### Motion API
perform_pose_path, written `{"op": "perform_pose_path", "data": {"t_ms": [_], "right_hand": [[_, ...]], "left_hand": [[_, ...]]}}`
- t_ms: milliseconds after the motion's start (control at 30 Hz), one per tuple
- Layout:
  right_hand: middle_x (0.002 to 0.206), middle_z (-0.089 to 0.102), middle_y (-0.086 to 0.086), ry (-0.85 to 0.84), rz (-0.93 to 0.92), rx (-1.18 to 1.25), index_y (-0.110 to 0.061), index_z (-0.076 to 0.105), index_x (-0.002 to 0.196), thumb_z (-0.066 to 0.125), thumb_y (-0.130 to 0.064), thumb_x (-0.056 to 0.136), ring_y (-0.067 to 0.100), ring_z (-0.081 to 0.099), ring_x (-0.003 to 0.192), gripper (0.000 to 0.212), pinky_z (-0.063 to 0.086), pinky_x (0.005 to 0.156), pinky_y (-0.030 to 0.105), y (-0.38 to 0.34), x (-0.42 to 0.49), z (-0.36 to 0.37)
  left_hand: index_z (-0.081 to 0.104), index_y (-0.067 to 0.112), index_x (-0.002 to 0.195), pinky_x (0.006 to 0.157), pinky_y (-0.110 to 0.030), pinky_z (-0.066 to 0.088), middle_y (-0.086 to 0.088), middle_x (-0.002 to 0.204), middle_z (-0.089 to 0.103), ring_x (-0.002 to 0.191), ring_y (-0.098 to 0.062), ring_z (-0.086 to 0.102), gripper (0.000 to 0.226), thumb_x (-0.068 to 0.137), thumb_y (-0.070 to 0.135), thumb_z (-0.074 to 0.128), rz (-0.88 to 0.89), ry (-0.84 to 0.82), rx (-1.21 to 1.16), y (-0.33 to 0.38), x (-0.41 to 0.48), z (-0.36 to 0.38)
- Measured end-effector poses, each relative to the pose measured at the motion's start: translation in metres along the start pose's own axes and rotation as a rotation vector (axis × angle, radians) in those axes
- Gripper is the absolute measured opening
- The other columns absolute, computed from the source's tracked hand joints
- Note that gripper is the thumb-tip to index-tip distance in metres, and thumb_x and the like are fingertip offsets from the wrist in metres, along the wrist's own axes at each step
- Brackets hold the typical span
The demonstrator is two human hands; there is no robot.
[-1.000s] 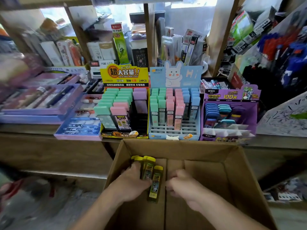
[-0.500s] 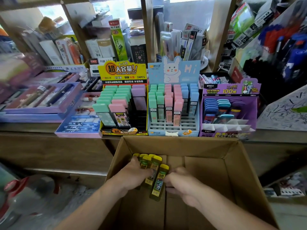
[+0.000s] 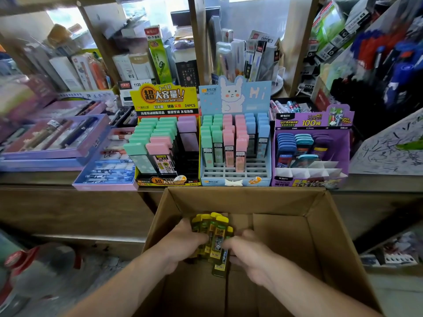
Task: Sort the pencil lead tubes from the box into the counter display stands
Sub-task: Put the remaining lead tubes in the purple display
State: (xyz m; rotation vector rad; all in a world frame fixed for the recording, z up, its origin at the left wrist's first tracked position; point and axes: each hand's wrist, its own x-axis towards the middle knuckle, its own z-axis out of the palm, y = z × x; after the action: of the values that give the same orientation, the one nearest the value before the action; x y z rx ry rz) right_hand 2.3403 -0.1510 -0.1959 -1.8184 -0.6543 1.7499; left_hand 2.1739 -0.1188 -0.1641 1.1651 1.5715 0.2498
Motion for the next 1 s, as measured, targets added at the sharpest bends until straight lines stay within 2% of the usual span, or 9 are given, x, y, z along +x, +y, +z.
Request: {"op": "perform_pose_path", "data": {"t_ms": [133,267,367,433,533,633,733,900,1000], "right_hand": [[0.103,0.072,0.009,0.02,0.002,0.017,-0.018,0.058,0.097,0.073,-0.009,0.092,0.024,0.068,0.1,0.018,0.056,0.086,0.039,-0.003,0.0,0.001],[0.115,0.068,0.011,0.045,0.015,0.015,-0.016,0.056,0.11,0.074,-0.018,0.092,0.029,0.064,0.112,0.026,0.051,0.102,0.046,-0.004,0.001,-0.001],[0.114,0.069,0.012,0.062,0.05,0.052,-0.016,0.059,0.114,0.074,-0.018,0.093,0.027,0.066,0.105,0.026,0.052,0.077,0.035,-0.004,0.001,-0.008],[0.105,0.075,0.013,0.061,0.08,0.09,-0.013,0.063,0.114,0.072,-0.013,0.094,0.025,0.072,0.091,0.022,0.05,0.059,0.03,-0.004,0.002,-0.015],[0.093,0.078,0.013,0.045,0.1,0.128,-0.011,0.067,0.111,0.074,-0.008,0.093,0.024,0.076,0.074,0.02,0.055,0.053,0.029,-0.006,0.002,-0.021],[0.099,0.078,0.015,0.027,0.098,0.131,-0.013,0.066,0.117,0.076,-0.009,0.092,0.028,0.076,0.085,0.028,0.06,0.066,0.036,-0.007,0.001,-0.021],[0.104,0.077,0.015,0.024,0.085,0.139,-0.013,0.064,0.123,0.076,-0.01,0.091,0.031,0.074,0.095,0.033,0.061,0.081,0.044,-0.009,-0.001,-0.023],[0.101,0.079,0.017,-0.023,0.058,0.185,-0.01,0.066,0.125,0.072,-0.01,0.094,0.031,0.077,0.093,0.031,0.061,0.071,0.04,-0.019,-0.013,-0.032],[0.104,0.079,0.016,-0.084,0.028,0.212,-0.009,0.069,0.122,0.069,-0.013,0.097,0.031,0.077,0.099,0.026,0.061,0.082,0.043,-0.026,-0.027,-0.039]], "left_hand": [[0.053,0.036,0.101,0.074,-0.022,0.047,0.003,0.107,0.065,0.1,-0.01,0.062,0.033,0.091,0.008,0.066,0.001,0.024,0.023,0.0,0.005,0.006],[0.055,0.034,0.084,0.071,-0.023,0.05,0.003,0.096,0.067,0.092,-0.009,0.064,0.038,0.09,-0.003,0.061,-0.025,0.034,-0.002,0.003,0.008,0.016],[0.057,0.03,0.081,0.065,-0.021,0.053,0.002,0.092,0.066,0.087,-0.008,0.064,0.039,0.092,-0.008,0.059,-0.061,0.024,-0.049,0.006,0.006,0.023],[0.057,0.026,0.08,0.072,-0.026,0.057,-0.003,0.092,0.065,0.086,-0.012,0.064,0.038,0.092,-0.009,0.058,-0.088,0.03,-0.07,0.008,0.006,0.025],[0.063,0.013,0.082,0.086,-0.037,0.058,-0.012,0.094,0.067,0.09,-0.021,0.067,0.026,0.092,-0.01,0.059,-0.13,0.013,-0.123,0.011,0.006,0.029],[0.071,-0.003,0.104,0.102,-0.049,0.053,-0.023,0.107,0.075,0.105,-0.033,0.071,0.013,0.093,-0.002,0.064,-0.133,-0.005,-0.175,0.015,0.005,0.033],[0.071,0.003,0.108,0.104,-0.049,0.054,-0.017,0.101,0.079,0.101,-0.03,0.074,0.015,0.095,0.009,0.068,-0.135,-0.029,-0.258,0.015,0.002,0.036],[0.069,0.009,0.114,0.098,-0.045,0.058,-0.01,0.099,0.081,0.094,-0.023,0.078,0.019,0.097,0.019,0.068,-0.114,-0.136,-0.468,0.012,-0.003,0.037],[0.065,0.007,0.121,0.101,-0.047,0.055,-0.014,0.107,0.079,0.102,-0.025,0.077,0.029,0.097,0.024,0.068,-0.072,-0.201,-0.582,0.015,-0.011,0.037]]}}
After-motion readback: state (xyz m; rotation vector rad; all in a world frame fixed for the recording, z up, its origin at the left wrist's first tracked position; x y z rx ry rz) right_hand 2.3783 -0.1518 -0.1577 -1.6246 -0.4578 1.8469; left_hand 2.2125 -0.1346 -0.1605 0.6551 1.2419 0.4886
